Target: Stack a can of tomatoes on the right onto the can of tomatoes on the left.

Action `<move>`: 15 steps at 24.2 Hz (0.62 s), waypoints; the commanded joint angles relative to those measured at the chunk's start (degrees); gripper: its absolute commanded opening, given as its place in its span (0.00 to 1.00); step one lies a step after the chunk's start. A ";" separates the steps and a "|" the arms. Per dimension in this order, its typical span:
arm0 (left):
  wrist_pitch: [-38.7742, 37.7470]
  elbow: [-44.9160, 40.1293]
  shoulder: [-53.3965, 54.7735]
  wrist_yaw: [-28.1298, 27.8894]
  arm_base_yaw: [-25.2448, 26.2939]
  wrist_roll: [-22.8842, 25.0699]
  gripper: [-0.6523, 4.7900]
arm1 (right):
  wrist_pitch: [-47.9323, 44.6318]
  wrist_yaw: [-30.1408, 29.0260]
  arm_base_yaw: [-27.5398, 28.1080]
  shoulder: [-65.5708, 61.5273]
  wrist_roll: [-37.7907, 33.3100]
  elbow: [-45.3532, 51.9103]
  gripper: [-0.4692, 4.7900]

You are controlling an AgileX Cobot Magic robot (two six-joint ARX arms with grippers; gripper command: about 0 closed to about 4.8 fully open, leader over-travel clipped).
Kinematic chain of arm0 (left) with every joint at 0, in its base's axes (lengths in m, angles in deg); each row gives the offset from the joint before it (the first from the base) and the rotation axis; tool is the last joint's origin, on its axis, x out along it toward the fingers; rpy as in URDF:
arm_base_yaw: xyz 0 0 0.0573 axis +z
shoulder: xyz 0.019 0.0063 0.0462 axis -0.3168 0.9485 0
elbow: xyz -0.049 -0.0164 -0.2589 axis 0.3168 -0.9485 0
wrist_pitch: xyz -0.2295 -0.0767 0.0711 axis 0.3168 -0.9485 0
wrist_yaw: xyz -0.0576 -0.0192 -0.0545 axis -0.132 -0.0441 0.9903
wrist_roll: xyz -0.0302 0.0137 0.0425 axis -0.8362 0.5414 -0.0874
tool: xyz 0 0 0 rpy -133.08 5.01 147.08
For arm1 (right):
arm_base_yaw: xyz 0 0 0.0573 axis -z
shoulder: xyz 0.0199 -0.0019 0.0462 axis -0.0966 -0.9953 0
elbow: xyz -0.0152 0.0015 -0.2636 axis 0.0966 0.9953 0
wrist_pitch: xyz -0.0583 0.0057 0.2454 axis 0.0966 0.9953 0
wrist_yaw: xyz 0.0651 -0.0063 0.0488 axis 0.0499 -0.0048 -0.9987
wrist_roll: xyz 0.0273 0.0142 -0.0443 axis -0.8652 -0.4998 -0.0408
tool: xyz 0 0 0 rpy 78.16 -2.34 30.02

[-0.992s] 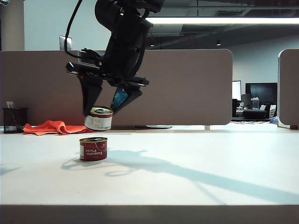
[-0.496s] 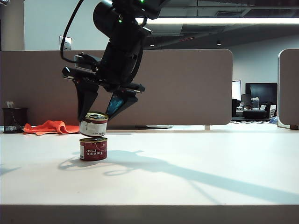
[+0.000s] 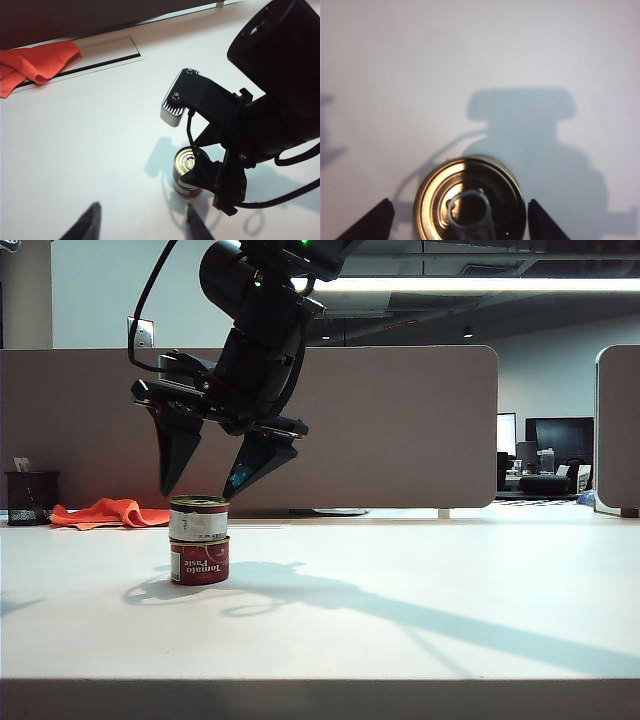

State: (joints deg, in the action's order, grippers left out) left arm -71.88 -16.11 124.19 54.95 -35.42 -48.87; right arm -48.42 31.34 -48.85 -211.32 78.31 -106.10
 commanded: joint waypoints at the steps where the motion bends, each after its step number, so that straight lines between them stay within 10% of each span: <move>1: 0.20 0.33 -0.09 0.24 0.09 0.22 0.51 | -1.27 -0.28 -0.13 0.59 0.00 -0.59 0.78; 7: 0.22 0.33 -0.09 0.07 0.11 0.22 0.51 | 2.71 0.15 0.98 2.21 0.00 -4.83 0.77; 9: 0.33 0.33 -0.20 -2.01 0.11 0.24 0.49 | 2.86 1.97 2.75 6.84 -0.07 -5.86 0.54; 11: 0.07 0.33 -0.74 -2.97 0.11 0.24 0.26 | 3.96 3.17 4.50 11.19 -0.17 -5.81 0.23; 15: -0.55 0.31 -1.79 -2.97 0.09 1.73 0.11 | 7.10 3.21 7.30 16.33 -0.11 -5.68 0.07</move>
State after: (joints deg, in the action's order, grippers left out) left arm -72.43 -16.11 122.82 52.16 -35.42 -48.30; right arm -43.39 34.46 -42.14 -196.04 78.16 -111.76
